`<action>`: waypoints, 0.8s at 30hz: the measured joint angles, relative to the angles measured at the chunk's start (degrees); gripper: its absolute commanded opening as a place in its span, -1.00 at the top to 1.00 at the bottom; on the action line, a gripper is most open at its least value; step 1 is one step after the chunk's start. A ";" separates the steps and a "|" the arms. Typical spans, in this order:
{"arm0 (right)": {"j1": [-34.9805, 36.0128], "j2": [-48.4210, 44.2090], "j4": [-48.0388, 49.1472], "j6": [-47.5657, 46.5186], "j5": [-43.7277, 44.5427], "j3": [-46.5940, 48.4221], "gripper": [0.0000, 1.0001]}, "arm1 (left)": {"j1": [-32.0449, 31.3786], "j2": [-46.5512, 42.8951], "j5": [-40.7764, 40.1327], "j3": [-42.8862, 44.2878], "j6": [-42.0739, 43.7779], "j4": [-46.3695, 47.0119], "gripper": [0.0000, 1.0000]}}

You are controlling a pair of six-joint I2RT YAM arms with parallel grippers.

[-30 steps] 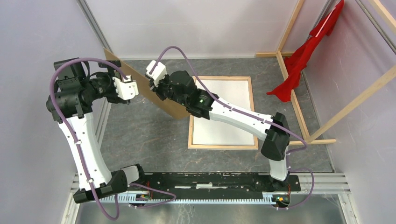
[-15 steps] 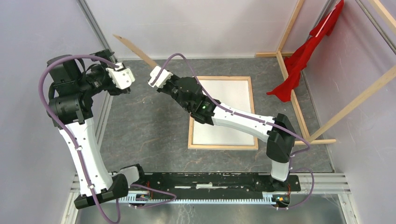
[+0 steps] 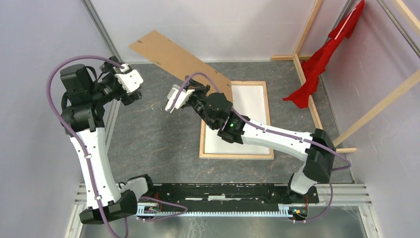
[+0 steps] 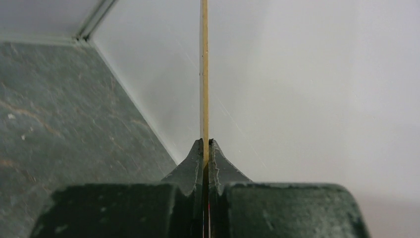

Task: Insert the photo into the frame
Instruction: Turn over the photo frame item at the center of the board.

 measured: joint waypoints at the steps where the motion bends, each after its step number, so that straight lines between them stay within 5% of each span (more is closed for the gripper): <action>1: 0.17 -0.26 -0.35 -1.20 0.22 -1.01 1.00 | 0.00 -0.48 0.13 -0.76 0.66 -0.11 -1.00; 7: 0.66 -0.61 -3.56 -7.08 -0.02 -4.28 1.00 | 0.00 -3.76 3.15 -1.81 10.01 -0.70 -1.00; 15: 6.16 -1.90 7.69 -23.04 1.68 -15.93 1.00 | -0.02 -6.49 0.98 -4.13 32.17 -10.91 -1.00; 24: 8.11 -2.43 13.31 -28.87 2.89 -17.75 1.00 | 0.00 -7.32 -3.15 -12.33 40.46 -13.35 -1.00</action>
